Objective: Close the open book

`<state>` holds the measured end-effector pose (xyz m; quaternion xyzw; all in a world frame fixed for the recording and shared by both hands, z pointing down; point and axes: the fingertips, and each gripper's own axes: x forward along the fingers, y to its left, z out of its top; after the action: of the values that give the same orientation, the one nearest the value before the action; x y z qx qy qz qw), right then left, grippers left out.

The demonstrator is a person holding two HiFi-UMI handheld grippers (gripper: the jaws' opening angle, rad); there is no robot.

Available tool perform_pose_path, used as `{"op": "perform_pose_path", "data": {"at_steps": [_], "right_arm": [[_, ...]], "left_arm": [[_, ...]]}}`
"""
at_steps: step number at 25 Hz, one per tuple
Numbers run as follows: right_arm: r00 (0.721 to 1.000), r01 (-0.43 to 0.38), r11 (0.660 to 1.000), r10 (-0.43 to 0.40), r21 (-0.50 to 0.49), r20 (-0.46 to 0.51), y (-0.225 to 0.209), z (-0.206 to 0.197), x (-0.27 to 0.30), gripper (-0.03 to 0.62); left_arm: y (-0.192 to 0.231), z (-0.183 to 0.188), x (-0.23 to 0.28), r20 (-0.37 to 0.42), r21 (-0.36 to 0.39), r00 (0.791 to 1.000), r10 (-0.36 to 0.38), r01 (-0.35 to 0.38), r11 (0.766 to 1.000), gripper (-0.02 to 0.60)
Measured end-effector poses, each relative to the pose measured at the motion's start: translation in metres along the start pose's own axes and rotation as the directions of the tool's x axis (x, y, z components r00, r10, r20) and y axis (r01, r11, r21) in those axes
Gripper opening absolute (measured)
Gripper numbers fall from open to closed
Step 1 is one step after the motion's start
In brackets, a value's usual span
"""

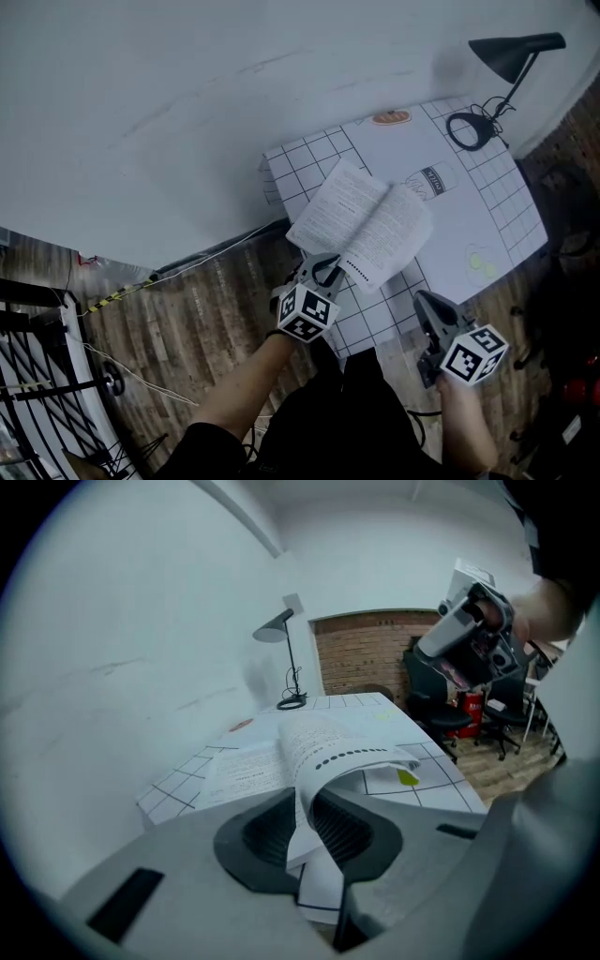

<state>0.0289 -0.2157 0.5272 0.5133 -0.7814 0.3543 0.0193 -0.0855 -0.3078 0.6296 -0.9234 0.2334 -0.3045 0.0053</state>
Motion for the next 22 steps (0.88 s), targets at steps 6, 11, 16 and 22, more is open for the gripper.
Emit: {"op": "perform_pose_path", "data": {"at_steps": [6, 11, 16, 22], "right_arm": [[1.0, -0.006, 1.0, 0.006, -0.013, -0.002, 0.005, 0.009, -0.001, -0.005], [1.0, -0.017, 1.0, 0.017, -0.018, -0.013, 0.005, 0.014, 0.003, -0.005], [0.999, -0.046, 0.999, 0.046, -0.018, -0.025, 0.01, 0.016, 0.017, -0.005], [0.998, -0.05, 0.999, 0.049, -0.011, -0.037, 0.003, 0.019, 0.023, -0.005]], "left_arm": [[0.014, -0.015, 0.004, 0.002, -0.23, 1.0, -0.006, 0.006, 0.973, 0.067], [0.032, -0.006, -0.004, -0.006, -0.181, 0.997, 0.079, -0.079, 0.98, 0.067], [0.048, -0.013, -0.002, -0.032, -0.192, 0.997, 0.076, -0.081, 0.978, 0.078], [0.055, -0.024, 0.001, -0.061, -0.241, 0.993, 0.101, -0.113, 0.964, 0.095]]}}
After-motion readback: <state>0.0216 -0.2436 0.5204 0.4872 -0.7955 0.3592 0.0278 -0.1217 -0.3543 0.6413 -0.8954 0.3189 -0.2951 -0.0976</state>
